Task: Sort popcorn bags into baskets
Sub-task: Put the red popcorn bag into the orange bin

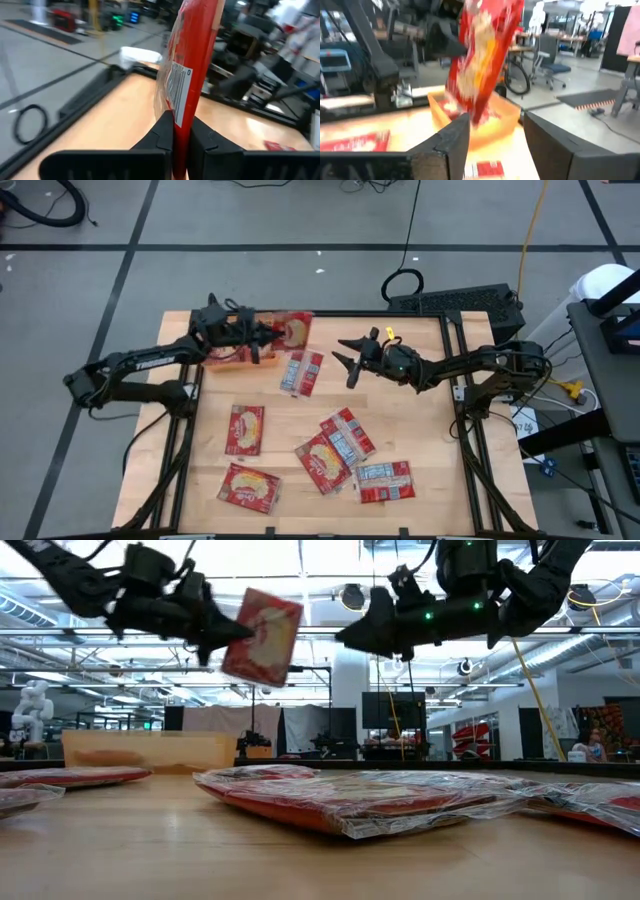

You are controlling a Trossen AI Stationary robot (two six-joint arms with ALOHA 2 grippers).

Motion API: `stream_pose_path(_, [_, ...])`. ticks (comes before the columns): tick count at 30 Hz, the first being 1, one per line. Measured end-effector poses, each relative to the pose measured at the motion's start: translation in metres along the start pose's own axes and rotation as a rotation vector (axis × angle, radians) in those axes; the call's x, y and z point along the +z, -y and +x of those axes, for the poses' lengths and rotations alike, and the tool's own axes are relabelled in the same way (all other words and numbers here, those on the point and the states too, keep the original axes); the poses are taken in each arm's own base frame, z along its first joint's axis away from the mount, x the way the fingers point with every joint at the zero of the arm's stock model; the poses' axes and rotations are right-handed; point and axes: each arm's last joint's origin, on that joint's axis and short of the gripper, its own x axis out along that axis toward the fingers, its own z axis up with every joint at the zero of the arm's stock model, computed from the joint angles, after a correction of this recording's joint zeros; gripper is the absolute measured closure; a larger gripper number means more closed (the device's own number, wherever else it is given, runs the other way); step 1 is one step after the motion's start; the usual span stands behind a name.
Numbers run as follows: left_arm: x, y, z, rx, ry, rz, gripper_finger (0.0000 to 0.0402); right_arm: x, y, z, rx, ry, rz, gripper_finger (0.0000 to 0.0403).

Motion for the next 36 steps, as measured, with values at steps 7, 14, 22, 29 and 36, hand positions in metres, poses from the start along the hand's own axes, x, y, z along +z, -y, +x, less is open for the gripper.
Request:
stream_pose_path(7, [-0.030,-0.011,-0.044,0.227,0.038,-0.093,0.0384,-0.010,0.000,0.000,0.003,-0.097,-0.023,0.0218])
stream_pose_path(14, [-0.064,-0.015,-0.061,0.388,0.023,-0.161,0.0376,-0.009,0.000,0.000,0.004,-0.092,-0.024,0.0218])
stream_pose_path(22, [-0.083,-0.016,-0.066,0.442,-0.015,-0.166,0.0373,-0.007,0.000,0.000,0.003,-0.067,-0.003,0.0218])
stream_pose_path(29, [-0.080,-0.012,-0.067,0.382,0.021,-0.154,0.0372,-0.008,-0.001,-0.001,0.006,-0.079,0.045,0.0218])
stream_pose_path(36, [-0.074,-0.009,-0.070,0.368,0.059,-0.077,0.0372,-0.008,-0.003,-0.001,0.012,-0.084,0.059,0.0218])
